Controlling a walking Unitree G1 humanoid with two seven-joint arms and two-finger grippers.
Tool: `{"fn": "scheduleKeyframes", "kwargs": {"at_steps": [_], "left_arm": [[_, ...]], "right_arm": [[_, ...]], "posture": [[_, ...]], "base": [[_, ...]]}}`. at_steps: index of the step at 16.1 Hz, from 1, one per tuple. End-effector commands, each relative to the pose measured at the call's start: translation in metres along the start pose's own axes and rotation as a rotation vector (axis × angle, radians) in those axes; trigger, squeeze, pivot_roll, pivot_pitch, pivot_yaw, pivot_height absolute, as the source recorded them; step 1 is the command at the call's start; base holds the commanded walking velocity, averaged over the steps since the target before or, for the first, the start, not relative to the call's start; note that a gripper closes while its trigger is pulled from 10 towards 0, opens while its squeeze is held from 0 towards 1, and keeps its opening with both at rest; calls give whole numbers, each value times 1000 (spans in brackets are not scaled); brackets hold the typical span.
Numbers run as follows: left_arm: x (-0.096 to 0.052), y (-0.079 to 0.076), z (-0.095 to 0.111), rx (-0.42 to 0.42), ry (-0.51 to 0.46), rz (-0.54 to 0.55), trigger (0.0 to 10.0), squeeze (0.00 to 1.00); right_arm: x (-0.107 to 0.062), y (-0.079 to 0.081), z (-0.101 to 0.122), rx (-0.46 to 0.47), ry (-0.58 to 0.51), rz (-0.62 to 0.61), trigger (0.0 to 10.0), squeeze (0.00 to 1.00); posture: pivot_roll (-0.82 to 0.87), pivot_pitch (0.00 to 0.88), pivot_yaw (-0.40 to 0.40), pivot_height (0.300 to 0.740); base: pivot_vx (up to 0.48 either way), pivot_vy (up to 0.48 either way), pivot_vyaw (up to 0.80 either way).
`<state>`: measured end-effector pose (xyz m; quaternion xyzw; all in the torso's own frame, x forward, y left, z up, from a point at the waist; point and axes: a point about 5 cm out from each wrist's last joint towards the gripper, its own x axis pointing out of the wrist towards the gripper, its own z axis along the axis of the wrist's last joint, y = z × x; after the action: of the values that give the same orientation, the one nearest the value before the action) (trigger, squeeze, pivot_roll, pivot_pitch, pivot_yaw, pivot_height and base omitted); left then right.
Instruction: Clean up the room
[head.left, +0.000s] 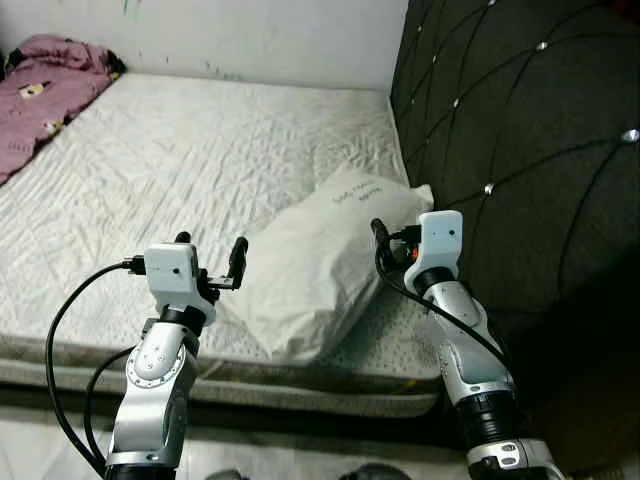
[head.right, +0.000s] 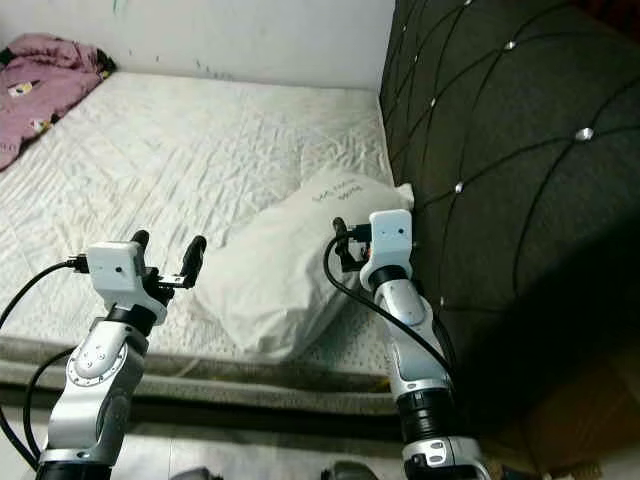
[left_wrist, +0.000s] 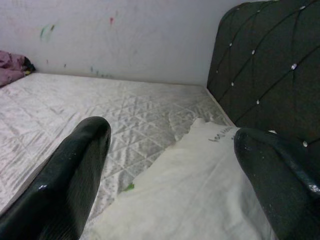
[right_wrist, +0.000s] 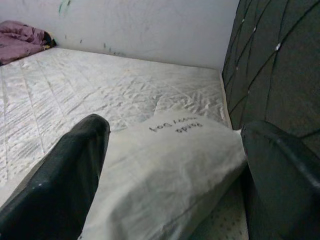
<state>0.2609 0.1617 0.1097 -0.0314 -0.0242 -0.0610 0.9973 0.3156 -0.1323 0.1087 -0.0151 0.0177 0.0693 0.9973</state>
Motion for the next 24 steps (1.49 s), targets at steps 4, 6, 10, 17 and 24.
{"fn": "scheduleKeyframes", "kwargs": {"at_steps": [4, 6, 10, 17, 24], "left_arm": [[1, 1, 3, 3, -11, -2, 10000, 0], [1, 1, 3, 6, -6, 1, 10000, 0], [1, 2, 1, 5, 9, 12, 10000, 0], [2, 3, -1, -11, 22, 14, 10000, 0], [3, 3, -1, -20, 19, 20, 10000, 0]], "right_arm": [[1, -1, 3, 3, -10, 0, 10000, 0], [1, -1, 3, 2, -10, 0, 10000, 0], [1, -1, 3, 5, -7, -1, 10000, 0], [2, -1, 3, 0, -3, -2, 10000, 0], [2, -2, 3, 0, -5, -5, 10000, 0]], "posture": [[-74, 0, -26, 740], [-74, 0, -26, 740], [-75, 0, -25, 740], [-77, 0, -27, 740], [-79, 0, -27, 740]], "base": [[353, 0, 0], [292, 0, 0], [0, 0, 0], [0, 180, 0], [0, 480, -326]]}}
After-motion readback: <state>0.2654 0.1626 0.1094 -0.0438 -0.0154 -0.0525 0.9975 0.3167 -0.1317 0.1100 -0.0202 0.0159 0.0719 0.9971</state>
